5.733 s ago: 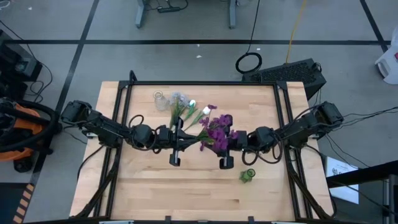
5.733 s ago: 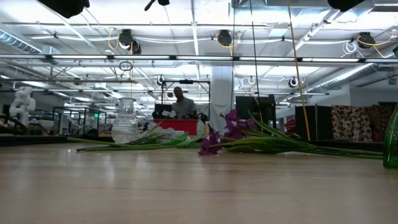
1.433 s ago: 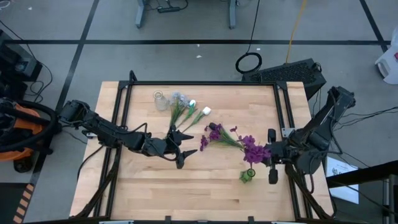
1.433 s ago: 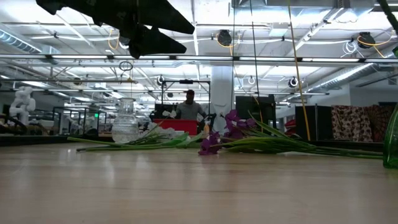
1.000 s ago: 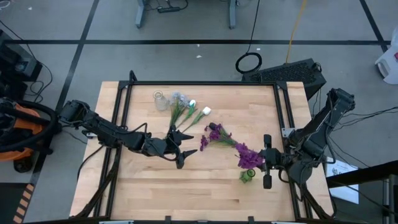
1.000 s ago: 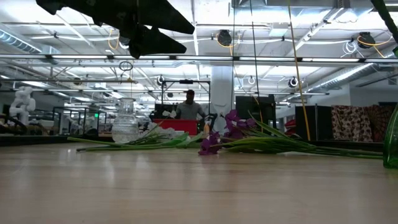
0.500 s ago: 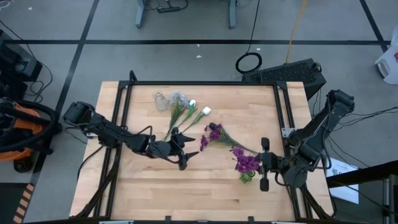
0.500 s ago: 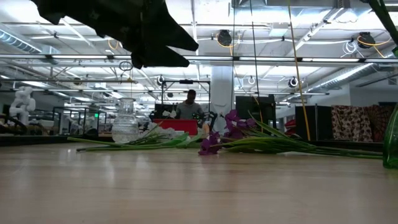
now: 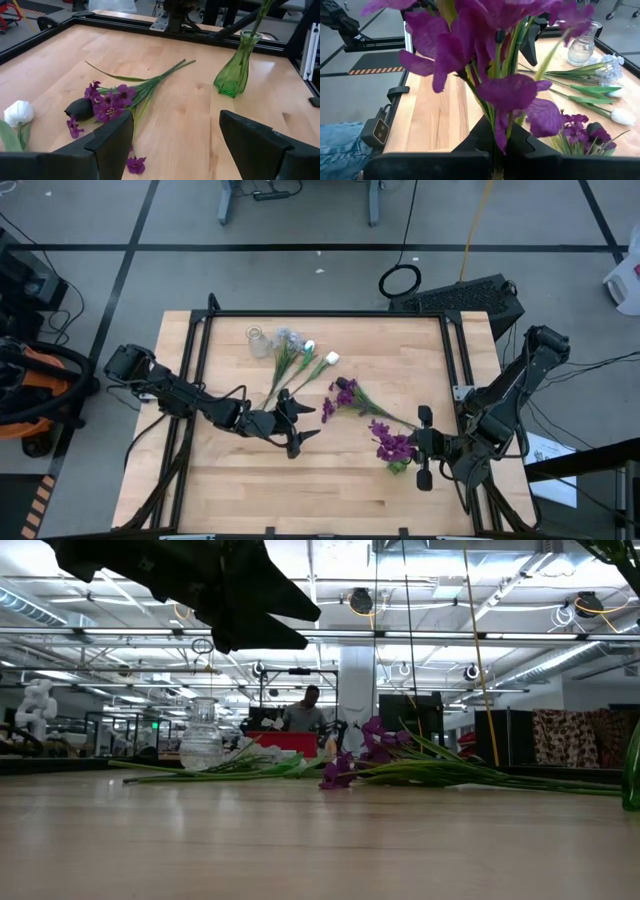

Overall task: Sort flowers into vase by color
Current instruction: Put the left purple flower into the green vase

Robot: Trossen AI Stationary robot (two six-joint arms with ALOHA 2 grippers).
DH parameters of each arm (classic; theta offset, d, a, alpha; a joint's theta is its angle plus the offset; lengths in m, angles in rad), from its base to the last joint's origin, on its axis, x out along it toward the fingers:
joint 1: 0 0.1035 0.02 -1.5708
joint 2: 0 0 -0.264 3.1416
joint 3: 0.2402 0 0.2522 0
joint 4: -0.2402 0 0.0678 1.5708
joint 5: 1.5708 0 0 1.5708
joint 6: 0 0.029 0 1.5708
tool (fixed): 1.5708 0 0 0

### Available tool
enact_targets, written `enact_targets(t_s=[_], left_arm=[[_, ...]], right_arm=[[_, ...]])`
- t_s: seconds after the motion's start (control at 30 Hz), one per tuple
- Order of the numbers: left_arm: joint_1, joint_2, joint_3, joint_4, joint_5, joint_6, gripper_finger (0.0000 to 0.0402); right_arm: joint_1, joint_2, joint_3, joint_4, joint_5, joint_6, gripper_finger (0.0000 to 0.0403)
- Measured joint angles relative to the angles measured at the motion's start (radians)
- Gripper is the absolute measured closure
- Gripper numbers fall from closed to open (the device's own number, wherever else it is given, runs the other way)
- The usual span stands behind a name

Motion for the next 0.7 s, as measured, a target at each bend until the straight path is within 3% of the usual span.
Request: enact_targets(t_s=[0.7], left_arm=[[-0.004,0.0,0.0,-0.003,0.0,0.008,0.0102]], right_arm=[[0.0,-0.001,0.0,0.057,0.009,0.051,0.0399]])
